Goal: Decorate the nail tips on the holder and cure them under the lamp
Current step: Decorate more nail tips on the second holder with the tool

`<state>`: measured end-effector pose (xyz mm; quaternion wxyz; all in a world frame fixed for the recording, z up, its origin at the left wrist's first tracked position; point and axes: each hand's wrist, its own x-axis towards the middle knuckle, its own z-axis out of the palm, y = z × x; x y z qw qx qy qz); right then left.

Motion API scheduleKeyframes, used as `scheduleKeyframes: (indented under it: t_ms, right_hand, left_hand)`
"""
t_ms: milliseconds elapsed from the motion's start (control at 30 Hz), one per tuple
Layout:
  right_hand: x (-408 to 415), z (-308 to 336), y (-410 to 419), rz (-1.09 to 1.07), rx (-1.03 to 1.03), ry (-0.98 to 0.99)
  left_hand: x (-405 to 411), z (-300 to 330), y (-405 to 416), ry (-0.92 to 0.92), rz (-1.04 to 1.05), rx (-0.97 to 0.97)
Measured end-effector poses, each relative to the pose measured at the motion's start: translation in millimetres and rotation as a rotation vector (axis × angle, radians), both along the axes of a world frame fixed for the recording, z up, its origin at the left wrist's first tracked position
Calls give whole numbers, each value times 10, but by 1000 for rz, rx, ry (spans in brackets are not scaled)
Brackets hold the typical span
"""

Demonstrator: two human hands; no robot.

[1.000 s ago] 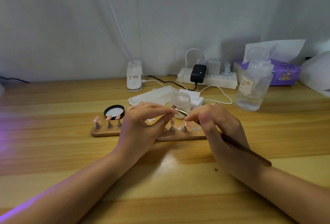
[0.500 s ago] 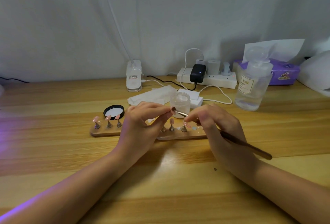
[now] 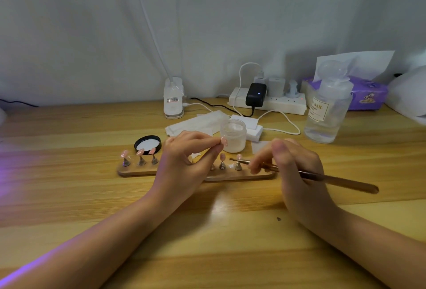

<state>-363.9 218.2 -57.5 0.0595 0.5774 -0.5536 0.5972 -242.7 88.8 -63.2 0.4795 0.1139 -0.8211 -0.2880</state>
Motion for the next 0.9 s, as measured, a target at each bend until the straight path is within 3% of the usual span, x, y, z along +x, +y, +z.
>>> scheduleKeyframes:
  t_ms: [233,400,600,800,900]
  right_hand:
    - [15,25,-58,-33,72,125]
    - [-5,3,-11,-33,3,18]
    - [10,28,-54,0,71,135]
    - [-11,5,-14,-34,9,-12]
    - [6,27,-38,-28,42,69]
  left_hand:
    - [17,30,18,-25,-1,5]
    - [28,40,25,-40,-5,15]
    - [27,47,36,-49,7,1]
    - [30,43,29,-59,4,-4]
    - [24,43,32,-53,11,-18]
